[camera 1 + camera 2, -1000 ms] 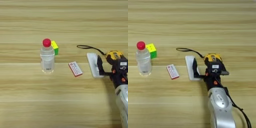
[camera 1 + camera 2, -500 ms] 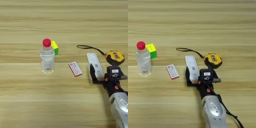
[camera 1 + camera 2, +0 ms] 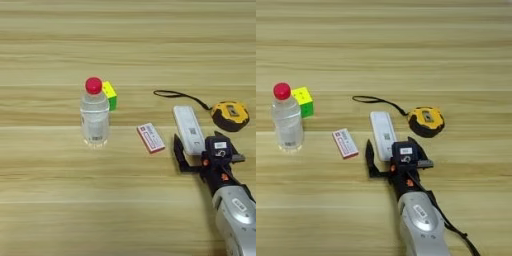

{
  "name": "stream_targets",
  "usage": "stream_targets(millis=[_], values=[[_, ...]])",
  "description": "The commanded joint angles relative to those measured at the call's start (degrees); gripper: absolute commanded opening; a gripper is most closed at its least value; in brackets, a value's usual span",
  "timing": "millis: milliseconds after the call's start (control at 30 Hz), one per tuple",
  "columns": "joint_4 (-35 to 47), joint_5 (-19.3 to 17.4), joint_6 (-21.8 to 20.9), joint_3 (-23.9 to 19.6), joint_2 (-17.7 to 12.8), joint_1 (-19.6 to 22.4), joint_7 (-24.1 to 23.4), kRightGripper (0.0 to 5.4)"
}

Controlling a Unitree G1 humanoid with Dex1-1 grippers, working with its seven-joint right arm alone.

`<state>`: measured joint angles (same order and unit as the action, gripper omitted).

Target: Move the objects on the table

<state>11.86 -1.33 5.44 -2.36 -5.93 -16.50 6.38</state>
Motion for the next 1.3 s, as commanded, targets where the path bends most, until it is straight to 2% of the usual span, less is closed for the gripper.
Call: stream_targets(millis=[33, 300, 633, 933, 1100, 1300], values=[[-0.60, 0.02, -2.22, -1.06, -0.56, 3.02, -0.47, 5.39], [-5.11, -0.51, -2.90, -1.83, -0.38, 4.47, -0.41, 5.39], [-6.50, -1.44, -3.15, -2.04, -0.03, 4.90, 0.25, 5.39], [-6.65, -1.45, -3.01, -1.30, -0.03, 4.75, 0.87, 4.32], [-6.56, -1.34, -2.84, -1.11, -0.20, 4.58, 1.25, 3.49], [-6.70, -1.03, -2.65, -0.96, -0.45, 4.69, 1.74, 2.93]])
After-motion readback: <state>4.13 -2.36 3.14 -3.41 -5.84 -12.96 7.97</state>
